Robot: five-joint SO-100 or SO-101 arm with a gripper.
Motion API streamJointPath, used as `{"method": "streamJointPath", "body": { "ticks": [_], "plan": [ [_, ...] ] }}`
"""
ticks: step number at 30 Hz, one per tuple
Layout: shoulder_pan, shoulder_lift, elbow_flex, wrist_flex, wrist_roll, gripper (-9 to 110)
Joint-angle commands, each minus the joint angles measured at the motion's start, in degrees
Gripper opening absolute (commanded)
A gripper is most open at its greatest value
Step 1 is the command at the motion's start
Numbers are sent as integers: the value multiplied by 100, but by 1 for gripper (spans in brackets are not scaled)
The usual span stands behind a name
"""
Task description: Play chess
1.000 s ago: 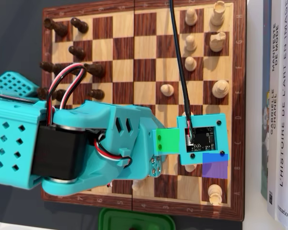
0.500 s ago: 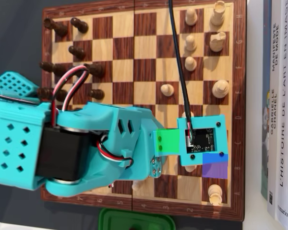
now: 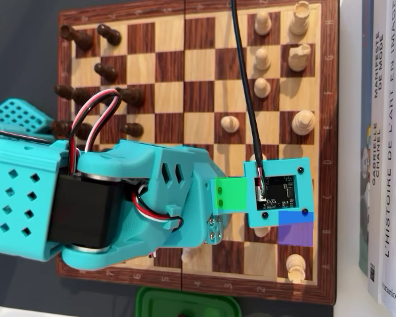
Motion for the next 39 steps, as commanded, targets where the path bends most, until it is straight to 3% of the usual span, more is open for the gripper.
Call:
{"method": "streamJointPath", "body": {
  "ticks": [1,20,39],
  "plan": [
    [26,62,-220,9,-44,15],
    [-185,1292,439,44,26,15],
    [-158,4307,2241,-18,26,16]
  ]
}}
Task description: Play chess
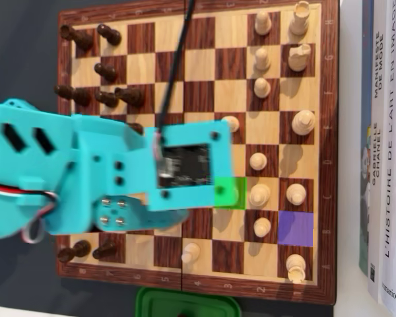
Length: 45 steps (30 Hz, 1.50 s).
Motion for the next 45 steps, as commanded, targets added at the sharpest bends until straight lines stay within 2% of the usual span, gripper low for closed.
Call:
{"method": "streamJointPath", "body": {
  "ticks": [1,12,23,31,38,45],
  "plan": [
    [62,694,193,-44,26,16],
    [35,2848,1512,-1134,281,16],
    [-360,5203,3691,-3683,439,16],
    [-738,6539,4579,-5080,439,16],
    [-817,7400,5678,-7005,431,16],
    [-1063,7339,6258,-9765,431,16]
  ]
}}
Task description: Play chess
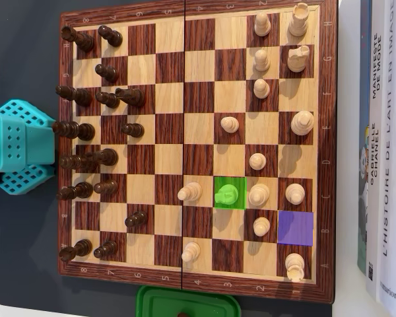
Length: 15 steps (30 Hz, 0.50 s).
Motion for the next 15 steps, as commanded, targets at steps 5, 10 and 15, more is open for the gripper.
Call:
{"method": "streamJointPath", "body": {
  "ticks": [5,10,15],
  "plan": [
    [44,44,88,-2118,26,16],
    [44,44,105,-3190,-18,16],
    [158,44,97,-3876,-18,16]
  ]
}}
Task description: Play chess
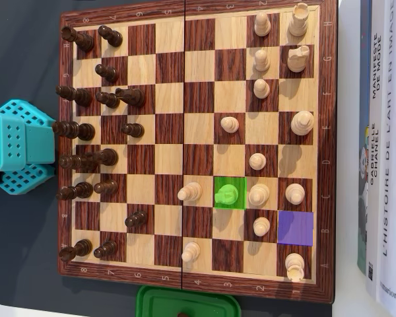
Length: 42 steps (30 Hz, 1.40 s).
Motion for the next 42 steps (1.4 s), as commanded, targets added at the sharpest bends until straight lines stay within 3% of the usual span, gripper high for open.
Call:
{"method": "streamJointPath", "body": {
  "ticks": [1,24,42],
  "plan": [
    [220,-53,-53,-387,0,16],
    [202,-44,325,-3683,-35,16],
    [202,-53,325,-3691,9,16]
  ]
}}
